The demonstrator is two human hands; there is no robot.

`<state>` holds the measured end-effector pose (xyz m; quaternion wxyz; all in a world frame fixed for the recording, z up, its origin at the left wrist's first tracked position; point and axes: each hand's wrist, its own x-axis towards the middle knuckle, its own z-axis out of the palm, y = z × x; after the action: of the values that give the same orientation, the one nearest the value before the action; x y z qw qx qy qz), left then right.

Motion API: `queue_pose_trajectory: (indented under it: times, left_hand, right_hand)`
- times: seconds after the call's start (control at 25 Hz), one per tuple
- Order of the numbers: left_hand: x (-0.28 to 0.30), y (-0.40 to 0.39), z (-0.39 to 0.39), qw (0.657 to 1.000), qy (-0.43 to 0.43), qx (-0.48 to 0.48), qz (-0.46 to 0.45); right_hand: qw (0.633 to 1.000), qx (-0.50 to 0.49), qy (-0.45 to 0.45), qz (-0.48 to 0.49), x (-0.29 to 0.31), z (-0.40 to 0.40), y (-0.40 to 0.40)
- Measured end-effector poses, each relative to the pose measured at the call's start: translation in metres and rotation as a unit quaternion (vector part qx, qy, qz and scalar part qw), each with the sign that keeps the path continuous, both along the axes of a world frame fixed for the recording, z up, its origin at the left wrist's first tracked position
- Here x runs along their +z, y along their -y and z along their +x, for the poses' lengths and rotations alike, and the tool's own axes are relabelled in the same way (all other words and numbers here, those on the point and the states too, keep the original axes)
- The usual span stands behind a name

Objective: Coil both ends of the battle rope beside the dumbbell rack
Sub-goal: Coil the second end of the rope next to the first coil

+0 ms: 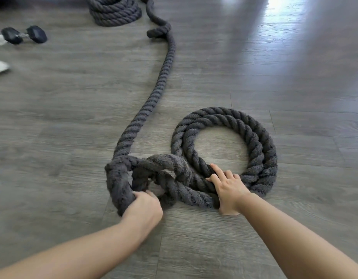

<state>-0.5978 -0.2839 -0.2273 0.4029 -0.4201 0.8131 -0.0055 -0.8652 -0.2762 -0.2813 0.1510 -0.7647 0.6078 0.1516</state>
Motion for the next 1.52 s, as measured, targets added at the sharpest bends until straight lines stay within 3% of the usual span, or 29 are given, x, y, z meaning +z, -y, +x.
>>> queue_pose_trajectory:
  times: [0.16,0.28,0.36,0.48,0.6,0.72,0.76,0.8,0.88,0.92,0.96,1.0,1.04,1.08,1.12,1.16,1.28,1.32,1.4,1.52]
  left_hand:
    - [0.033,0.014,0.028,0.98,-0.144,-0.077,-0.114]
    - [0.035,0.023,0.064,0.941,-0.293,0.027,-0.169]
    - [0.027,0.009,0.065,0.933,-0.306,0.063,-0.179]
    - [0.014,0.013,0.074,0.928,-0.303,-0.014,-0.216]
    - [0.009,0.031,0.092,0.89,-0.318,0.0,-0.326]
    - [0.003,0.028,0.072,0.804,-0.383,0.162,-0.425]
    - [-0.006,0.02,0.059,0.78,-0.416,0.191,-0.427]
    - [-0.014,0.013,0.044,0.782,-0.449,0.177,-0.395]
    - [-0.027,-0.003,0.012,0.818,-0.498,0.123,-0.26]
    - [-0.032,-0.007,-0.002,0.804,-0.529,0.18,-0.205]
    - [-0.031,-0.004,-0.015,0.766,-0.549,0.299,-0.149]
    - [-0.029,0.003,-0.026,0.697,-0.565,0.432,-0.093]
    - [-0.031,0.011,-0.033,0.59,-0.588,0.552,-0.033]
    - [-0.038,0.018,-0.036,0.496,-0.609,0.619,0.004]
    - [-0.043,0.022,-0.037,0.458,-0.617,0.639,0.011]
    - [-0.052,0.024,-0.037,0.495,-0.606,0.623,-0.01]
    - [-0.059,0.013,-0.023,0.724,-0.518,0.449,-0.068]
    - [-0.06,0.01,-0.02,0.775,-0.493,0.388,-0.079]
    - [-0.056,0.013,-0.021,0.816,-0.464,0.34,-0.063]
    - [-0.06,0.019,-0.025,0.879,-0.375,0.292,-0.037]
  right_hand:
    - [1.0,-0.007,-0.004,-0.006,0.0,0.004,-0.004]
    - [0.999,-0.028,0.017,-0.01,0.0,0.004,-0.005]
    - [0.999,-0.038,0.028,-0.01,-0.001,0.004,-0.004]
    - [0.999,-0.043,0.026,-0.006,0.0,0.004,-0.003]
    - [0.999,-0.038,0.024,0.0,0.003,0.005,-0.002]
    - [0.999,-0.035,0.024,0.006,0.004,0.004,-0.001]
    - [0.999,-0.031,0.025,0.007,0.004,0.004,-0.001]
    - [0.999,-0.026,0.024,0.008,0.003,0.004,0.0]
    - [0.999,-0.038,0.024,0.03,0.002,0.003,0.002]
    - [0.997,-0.054,0.027,0.041,0.004,0.005,0.004]
    - [0.997,-0.065,0.033,0.037,0.007,0.011,0.004]
    - [0.997,-0.063,0.05,0.008,0.01,0.02,0.003]
    - [0.995,-0.047,0.074,-0.042,0.012,0.033,0.002]
    - [0.988,-0.025,0.11,-0.108,0.012,0.05,0.0]
    - [0.975,-0.013,0.145,-0.166,0.012,0.069,0.0]
    - [0.967,-0.014,0.162,-0.194,0.013,0.088,0.001]
    - [0.973,-0.076,0.148,-0.16,0.026,0.123,0.018]
    - [0.975,-0.1,0.149,-0.132,0.028,0.126,0.024]
    - [0.966,-0.16,0.183,-0.088,0.035,0.124,0.033]
    - [0.925,-0.249,0.284,-0.048,0.051,0.11,0.046]
